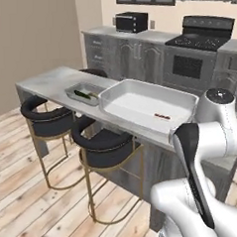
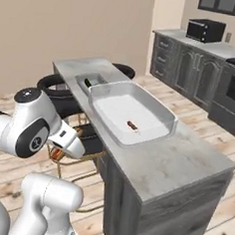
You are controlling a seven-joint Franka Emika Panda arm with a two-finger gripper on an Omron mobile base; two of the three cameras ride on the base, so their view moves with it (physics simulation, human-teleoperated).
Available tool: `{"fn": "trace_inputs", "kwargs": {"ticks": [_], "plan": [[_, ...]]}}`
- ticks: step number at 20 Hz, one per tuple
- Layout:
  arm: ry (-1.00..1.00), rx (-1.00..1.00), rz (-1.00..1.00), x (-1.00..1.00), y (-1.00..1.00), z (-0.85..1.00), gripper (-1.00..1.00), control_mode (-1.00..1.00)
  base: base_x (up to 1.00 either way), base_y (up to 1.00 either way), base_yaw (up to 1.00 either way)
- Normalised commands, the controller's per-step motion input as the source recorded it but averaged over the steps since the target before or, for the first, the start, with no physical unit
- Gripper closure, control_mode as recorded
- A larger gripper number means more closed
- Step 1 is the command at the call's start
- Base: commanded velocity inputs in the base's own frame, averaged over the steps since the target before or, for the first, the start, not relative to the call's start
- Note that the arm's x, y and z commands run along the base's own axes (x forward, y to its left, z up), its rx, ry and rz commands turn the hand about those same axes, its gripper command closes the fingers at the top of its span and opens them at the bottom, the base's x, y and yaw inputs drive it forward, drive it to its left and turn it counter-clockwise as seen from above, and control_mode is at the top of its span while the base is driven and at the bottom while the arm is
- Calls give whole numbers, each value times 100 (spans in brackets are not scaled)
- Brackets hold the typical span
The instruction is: Place the cold items (banana and cucumber) from the fridge in one tupperware on the dining counter. Place the warm items (hot dog and kebab skewer) in the stove area in another tupperware.
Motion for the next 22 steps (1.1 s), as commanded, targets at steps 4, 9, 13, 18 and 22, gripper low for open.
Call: {"fn": "trace_inputs", "kwargs": {"ticks": [4, 9, 13, 18, 22], "plan": [[0, 0, 0, 0, 0, 0, 100, 100, 0, 83, -62], [0, 0, 0, 0, 0, 0, 100, 100, 29, 58, -48], [0, 0, 0, 0, 0, 0, 100, 100, 63, 54, -37], [0, 0, 0, 0, 0, 0, 100, 100, 67, 36, -34], [0, 0, 0, 0, 0, 0, 100, 100, 81, 21, -27]]}}
